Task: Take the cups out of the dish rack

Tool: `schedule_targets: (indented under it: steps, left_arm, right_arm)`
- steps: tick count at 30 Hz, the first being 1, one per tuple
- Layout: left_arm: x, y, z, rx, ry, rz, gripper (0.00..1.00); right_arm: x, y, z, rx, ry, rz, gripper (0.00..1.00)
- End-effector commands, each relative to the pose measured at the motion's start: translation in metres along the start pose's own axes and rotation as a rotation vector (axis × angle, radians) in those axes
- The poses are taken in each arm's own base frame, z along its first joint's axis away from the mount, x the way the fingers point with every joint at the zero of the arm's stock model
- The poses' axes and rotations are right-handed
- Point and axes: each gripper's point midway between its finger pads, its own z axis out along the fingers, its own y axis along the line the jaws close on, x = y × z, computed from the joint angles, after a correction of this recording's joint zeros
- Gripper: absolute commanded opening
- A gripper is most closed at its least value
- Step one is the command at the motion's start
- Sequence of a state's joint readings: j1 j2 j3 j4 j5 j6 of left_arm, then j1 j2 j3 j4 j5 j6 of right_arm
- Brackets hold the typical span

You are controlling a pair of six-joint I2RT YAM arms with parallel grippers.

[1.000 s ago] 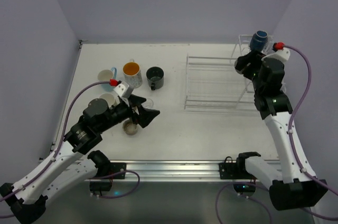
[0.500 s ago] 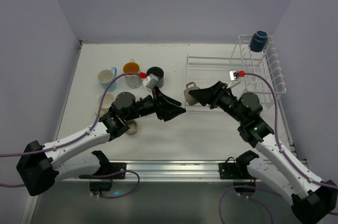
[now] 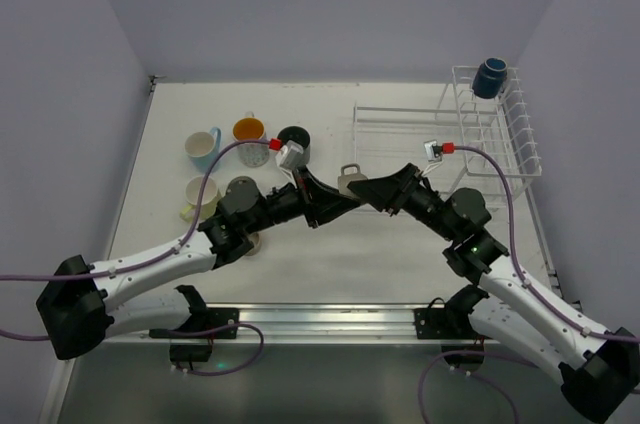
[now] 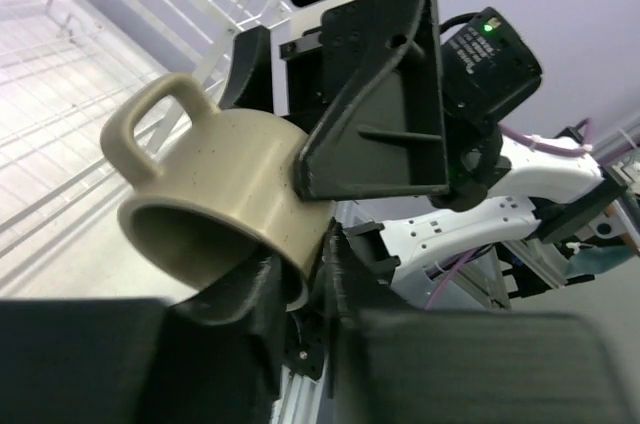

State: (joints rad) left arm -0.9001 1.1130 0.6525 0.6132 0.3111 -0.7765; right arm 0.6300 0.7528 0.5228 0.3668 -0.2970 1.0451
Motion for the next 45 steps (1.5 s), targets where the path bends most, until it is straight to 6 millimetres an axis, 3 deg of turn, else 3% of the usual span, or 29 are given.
schedule_targets:
  steps: [1,3,4,5,6,7,8,9,10,12,14,15,17,20,26,31,35,38,39,41,45]
  left_arm:
    - [-0.03,-0.008,0.003,-0.006,-0.124,0.061,0.1]
    - [-0.028,0.004,-0.001,-0.068,-0.121,0.077,0.0]
    - [-0.032,0.003,-0.004,-0.082,-0.127,0.092,0.0]
    - [-0.024,0.018,-0.009,-0.16,-0.092,0.087,0.0]
    - [-0.026,0.022,-0.014,-0.199,-0.078,0.116,0.0]
    - [-0.028,0.025,-0.015,-0.245,-0.055,0.128,0.0]
    - [-0.007,0.05,-0.028,-0.373,0.051,0.125,0.0]
    - [-0.01,0.054,-0.03,-0.419,0.091,0.16,0.0]
    - [0.017,0.08,-0.054,-0.567,0.233,0.157,0.0]
    - [0.037,0.101,-0.075,-0.68,0.369,0.182,0.0]
    - [0.058,0.12,-0.106,-0.811,0.505,0.192,0.0]
    - [0.067,0.13,-0.113,-0.848,0.56,0.206,0.0]
    - [0.078,0.141,-0.123,-0.889,0.637,0.224,0.0]
    - [0.089,0.159,-0.116,-0.927,0.7,0.25,0.0]
    - [0.11,0.198,-0.088,-0.971,0.794,0.28,0.0]
    - [0.104,0.215,-0.065,-1.001,0.787,0.325,0.0]
    - [0.104,0.233,-0.063,-1.05,0.811,0.342,0.0]
    - [0.108,0.248,-0.065,-1.077,0.84,0.327,0.09]
    - [0.108,0.251,-0.064,-1.081,0.846,0.324,0.16]
    - [0.107,0.253,-0.061,-1.083,0.844,0.325,0.28]
    - [0.101,0.254,-0.063,-1.105,0.838,0.343,0.4]
  right_arm:
    - [0.002,0.024,0.0,-0.107,-0.002,0.018,0.34]
    - [0.006,0.024,0.001,-0.108,0.009,0.02,0.4]
    - [0.009,0.024,0.001,-0.113,0.023,0.006,0.51]
    - [0.01,0.022,0.001,-0.105,0.026,-0.004,0.64]
    - [0.012,0.015,0.0,-0.064,0.036,-0.007,0.86]
    - [0.008,0.016,-0.001,-0.05,0.03,-0.054,0.95]
    - [0.003,0.011,-0.001,-0.009,0.012,-0.082,0.99]
    - [0.006,-0.001,-0.007,0.052,0.029,-0.125,0.99]
    - [0.0,0.002,-0.009,0.072,0.01,-0.148,0.99]
    - [-0.005,-0.016,-0.018,0.169,-0.01,-0.195,0.99]
    - [-0.016,-0.014,-0.028,0.198,-0.06,-0.23,0.99]
    - [-0.018,-0.024,-0.034,0.25,-0.071,-0.245,0.99]
    - [-0.023,-0.021,-0.043,0.258,-0.1,-0.263,0.99]
    - [-0.03,-0.019,-0.055,0.276,-0.135,-0.286,0.99]
    - [-0.021,-0.008,-0.063,0.209,-0.114,-0.273,0.99]
    - [-0.017,-0.02,-0.064,0.236,-0.115,-0.271,0.99]
    - [-0.022,-0.023,-0.07,0.261,-0.141,-0.285,0.99]
    - [-0.025,-0.02,-0.076,0.253,-0.166,-0.288,0.99]
    - [-0.028,-0.018,-0.079,0.254,-0.181,-0.288,0.99]
    - [-0.03,-0.018,-0.082,0.257,-0.194,-0.292,0.99]
    - [-0.04,-0.018,-0.089,0.29,-0.238,-0.314,0.99]
